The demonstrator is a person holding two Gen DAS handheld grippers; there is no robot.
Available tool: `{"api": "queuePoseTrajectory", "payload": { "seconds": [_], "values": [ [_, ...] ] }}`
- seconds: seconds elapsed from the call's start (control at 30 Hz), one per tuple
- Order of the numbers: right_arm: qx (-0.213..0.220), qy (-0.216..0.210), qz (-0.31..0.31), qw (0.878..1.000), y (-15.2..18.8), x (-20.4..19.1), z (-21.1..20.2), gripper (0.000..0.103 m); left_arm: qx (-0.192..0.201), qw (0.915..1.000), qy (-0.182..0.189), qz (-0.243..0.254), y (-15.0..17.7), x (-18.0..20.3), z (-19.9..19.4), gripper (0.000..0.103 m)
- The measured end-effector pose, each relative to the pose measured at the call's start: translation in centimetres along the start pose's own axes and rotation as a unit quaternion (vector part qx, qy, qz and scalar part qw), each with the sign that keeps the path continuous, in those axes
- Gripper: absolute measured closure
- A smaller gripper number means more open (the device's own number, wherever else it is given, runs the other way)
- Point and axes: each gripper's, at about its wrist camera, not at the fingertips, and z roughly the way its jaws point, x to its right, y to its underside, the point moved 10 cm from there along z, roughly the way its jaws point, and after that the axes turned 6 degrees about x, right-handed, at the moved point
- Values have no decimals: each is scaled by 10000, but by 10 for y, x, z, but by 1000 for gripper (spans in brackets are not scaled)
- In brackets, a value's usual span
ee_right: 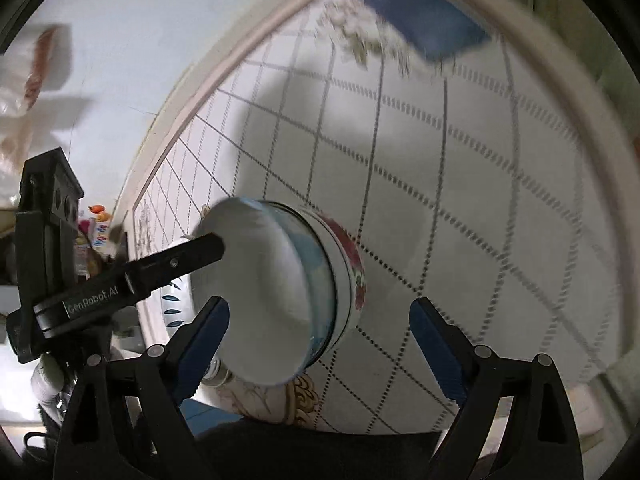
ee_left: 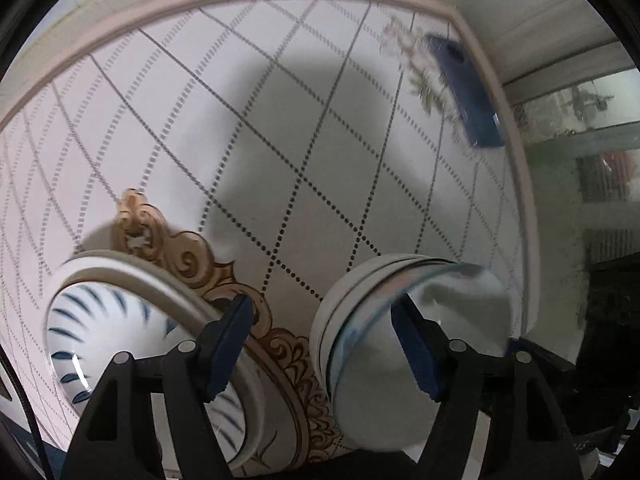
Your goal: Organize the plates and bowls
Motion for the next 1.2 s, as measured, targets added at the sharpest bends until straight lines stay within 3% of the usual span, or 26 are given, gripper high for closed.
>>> {"api": "queuePoseTrajectory", "payload": {
  "seconds": [0.33, 0.4, 0.43, 0.47, 0.57, 0.77, 0.93, 1.2],
  "values": [
    [-217, -688, 367, 9967, 2, 8, 43, 10, -250, 9993, 269, 1, 0, 14, 33, 35],
    [-212, -764, 458, 9958, 2, 9, 47, 16, -227, 9992, 338, 3, -1, 19, 35, 38],
    [-225, -819, 489, 9952, 3, 9, 49, 18, -227, 9988, 436, 10, -1, 23, 36, 45],
    [-209, -833, 497, 9951, 3, 9, 50, 23, -236, 9985, 496, 26, -1, 26, 37, 50],
    [-236, -848, 485, 9949, 2, 6, 56, 38, -174, 9988, 455, 102, -2, 32, 38, 50],
    [-223, -784, 511, 9954, 1, 13, 53, 47, -54, 9991, 410, 25, -1, 30, 36, 52],
    [-198, -691, 468, 9963, 2, 14, 52, 47, 20, 9996, 267, -54, 1, 23, 28, 59],
    [-190, -687, 441, 9965, 3, 8, 46, 47, 143, 9997, 188, -91, 2, 16, 11, 59]
  ]
}}
